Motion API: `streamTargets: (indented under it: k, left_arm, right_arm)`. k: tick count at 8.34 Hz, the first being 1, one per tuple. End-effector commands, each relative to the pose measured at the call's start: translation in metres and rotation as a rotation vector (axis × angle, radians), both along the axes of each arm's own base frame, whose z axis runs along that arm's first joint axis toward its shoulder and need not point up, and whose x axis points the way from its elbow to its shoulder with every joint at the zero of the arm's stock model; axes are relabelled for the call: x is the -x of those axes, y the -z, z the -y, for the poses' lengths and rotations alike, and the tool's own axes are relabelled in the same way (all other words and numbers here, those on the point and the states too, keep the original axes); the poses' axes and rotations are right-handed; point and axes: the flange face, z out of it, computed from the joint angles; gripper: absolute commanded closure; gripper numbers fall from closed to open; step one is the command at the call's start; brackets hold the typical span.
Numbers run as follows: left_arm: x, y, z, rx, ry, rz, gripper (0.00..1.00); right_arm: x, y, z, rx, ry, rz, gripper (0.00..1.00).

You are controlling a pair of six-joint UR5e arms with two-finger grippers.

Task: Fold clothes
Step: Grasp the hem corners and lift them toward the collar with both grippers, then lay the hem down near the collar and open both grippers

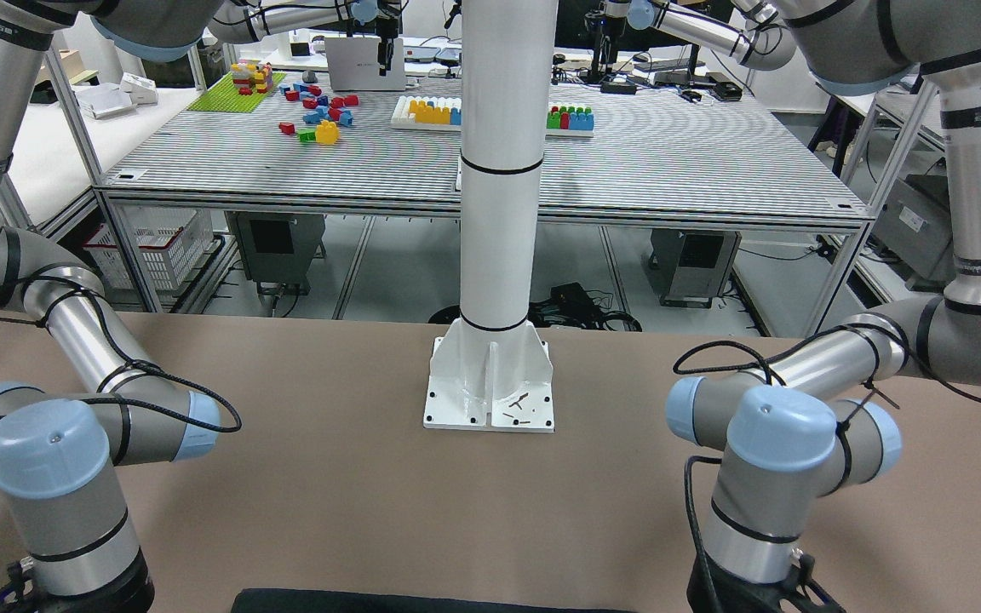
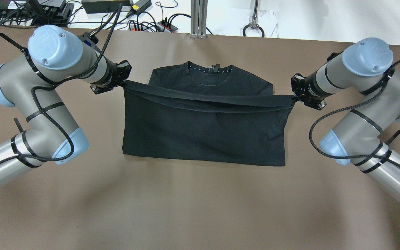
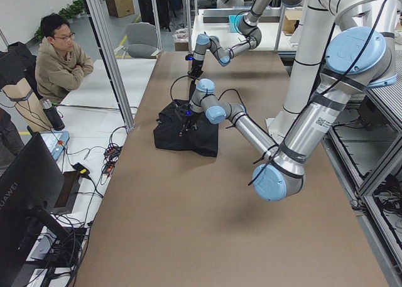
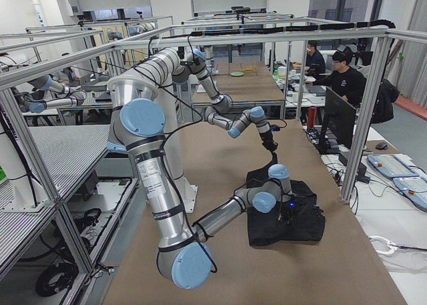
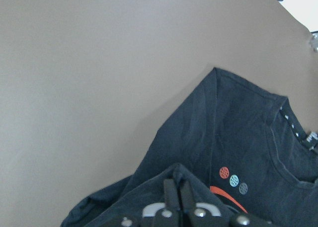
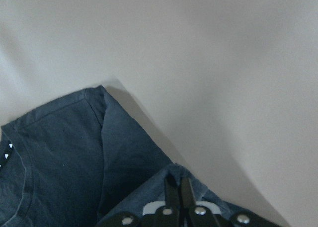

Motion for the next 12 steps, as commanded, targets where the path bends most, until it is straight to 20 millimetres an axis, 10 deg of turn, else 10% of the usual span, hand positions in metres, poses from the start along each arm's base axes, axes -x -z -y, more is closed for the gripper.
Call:
streamTargets:
  k: [1,7,9,12]
  left_arm:
    - [-0.029,-0.048,0.057,-0.019,0.007,0.004,1.00]
    - [-0.079,-0.069,0.145,-0.062,0.039,0.014,1.00]
    - [-0.077,-0.070,0.148,-0.091,0.041,0.038,0.16]
    - [-0.077,-0.070,0.148,-0.092,0.045,0.037,0.01]
  right_arm:
    - [0.010,-0.012,0.048,0.018,-0.005,-0.044,1.00]
    - [0.042,-0.038,0.111,-0.039,-0.065,-0.099,0.81]
    - [0.045,-0.018,0.118,-0.064,-0.087,-0.094,0.35]
    - [0.048,-0.010,0.109,-0.079,-0.095,-0.081,0.31]
